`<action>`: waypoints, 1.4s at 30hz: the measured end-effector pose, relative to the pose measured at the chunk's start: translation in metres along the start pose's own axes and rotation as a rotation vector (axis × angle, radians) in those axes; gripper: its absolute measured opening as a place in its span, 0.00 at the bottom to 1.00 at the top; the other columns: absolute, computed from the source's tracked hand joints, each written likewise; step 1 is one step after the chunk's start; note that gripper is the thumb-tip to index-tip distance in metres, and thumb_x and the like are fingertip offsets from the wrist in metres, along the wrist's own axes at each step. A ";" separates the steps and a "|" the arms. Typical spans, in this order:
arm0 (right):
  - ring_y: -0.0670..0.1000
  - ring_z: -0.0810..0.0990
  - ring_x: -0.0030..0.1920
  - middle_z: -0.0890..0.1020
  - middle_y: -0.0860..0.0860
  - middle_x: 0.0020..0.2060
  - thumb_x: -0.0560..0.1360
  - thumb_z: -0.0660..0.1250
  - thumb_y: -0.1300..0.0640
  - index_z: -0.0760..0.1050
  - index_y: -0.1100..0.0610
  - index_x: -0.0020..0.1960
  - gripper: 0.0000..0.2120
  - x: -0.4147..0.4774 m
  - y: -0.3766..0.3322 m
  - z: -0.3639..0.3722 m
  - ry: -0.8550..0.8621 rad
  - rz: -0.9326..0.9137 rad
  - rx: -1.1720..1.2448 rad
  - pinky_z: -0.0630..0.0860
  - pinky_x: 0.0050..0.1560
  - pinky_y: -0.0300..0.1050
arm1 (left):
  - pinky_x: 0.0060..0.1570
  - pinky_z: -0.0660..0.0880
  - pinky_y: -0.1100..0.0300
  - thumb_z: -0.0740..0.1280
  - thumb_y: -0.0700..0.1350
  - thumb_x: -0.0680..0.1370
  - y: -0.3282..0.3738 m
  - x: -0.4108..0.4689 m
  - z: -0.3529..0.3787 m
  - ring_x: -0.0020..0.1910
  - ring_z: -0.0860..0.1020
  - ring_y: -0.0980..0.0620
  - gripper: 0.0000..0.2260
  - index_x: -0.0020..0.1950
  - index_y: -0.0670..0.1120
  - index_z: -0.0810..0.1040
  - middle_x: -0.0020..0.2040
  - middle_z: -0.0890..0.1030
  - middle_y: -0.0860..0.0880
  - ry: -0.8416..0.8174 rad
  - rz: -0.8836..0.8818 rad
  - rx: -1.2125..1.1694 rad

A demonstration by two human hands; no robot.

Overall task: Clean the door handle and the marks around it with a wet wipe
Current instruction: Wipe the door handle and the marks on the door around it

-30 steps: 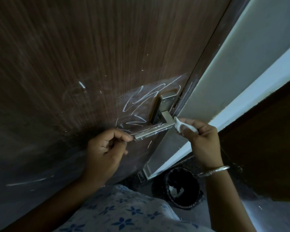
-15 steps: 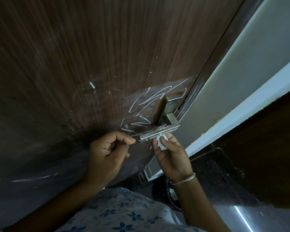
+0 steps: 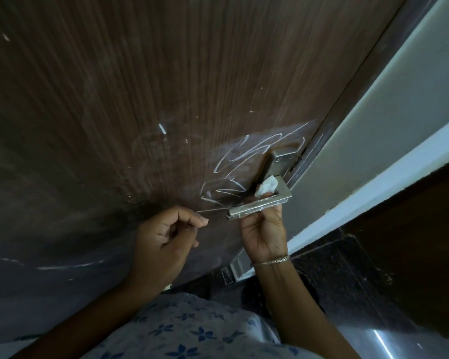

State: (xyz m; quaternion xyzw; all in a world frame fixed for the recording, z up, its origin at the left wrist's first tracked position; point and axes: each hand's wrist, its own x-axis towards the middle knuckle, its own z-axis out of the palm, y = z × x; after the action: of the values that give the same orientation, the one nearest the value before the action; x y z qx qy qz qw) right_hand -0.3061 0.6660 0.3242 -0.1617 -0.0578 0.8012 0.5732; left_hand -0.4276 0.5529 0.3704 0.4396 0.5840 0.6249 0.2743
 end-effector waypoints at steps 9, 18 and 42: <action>0.46 0.83 0.38 0.84 0.50 0.37 0.61 0.67 0.71 0.81 0.58 0.46 0.16 -0.002 -0.003 0.005 0.016 -0.006 -0.074 0.81 0.41 0.39 | 0.30 0.74 0.70 0.61 0.20 0.71 0.002 0.000 -0.004 0.31 0.78 0.60 0.17 0.38 0.41 0.78 0.36 0.81 0.45 0.018 -0.012 0.029; 0.45 0.83 0.37 0.85 0.50 0.38 0.69 0.61 0.71 0.76 0.58 0.48 0.13 -0.008 -0.010 0.003 0.093 -0.043 -0.198 0.80 0.36 0.36 | 0.31 0.76 0.67 0.62 0.29 0.71 0.007 -0.005 -0.002 0.32 0.78 0.57 0.10 0.38 0.42 0.77 0.41 0.82 0.47 0.009 0.000 0.006; 0.46 0.82 0.36 0.84 0.50 0.35 0.76 0.60 0.71 0.77 0.64 0.50 0.09 -0.036 -0.039 0.027 0.307 -0.083 -0.553 0.80 0.41 0.36 | 0.30 0.75 0.67 0.61 0.21 0.72 0.004 -0.007 -0.005 0.30 0.78 0.56 0.17 0.37 0.43 0.78 0.36 0.82 0.46 0.044 -0.026 0.014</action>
State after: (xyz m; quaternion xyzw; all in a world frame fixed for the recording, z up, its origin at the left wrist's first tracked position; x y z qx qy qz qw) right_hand -0.2692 0.6475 0.3677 -0.4278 -0.1925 0.6973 0.5419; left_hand -0.4278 0.5435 0.3727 0.4199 0.5999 0.6267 0.2666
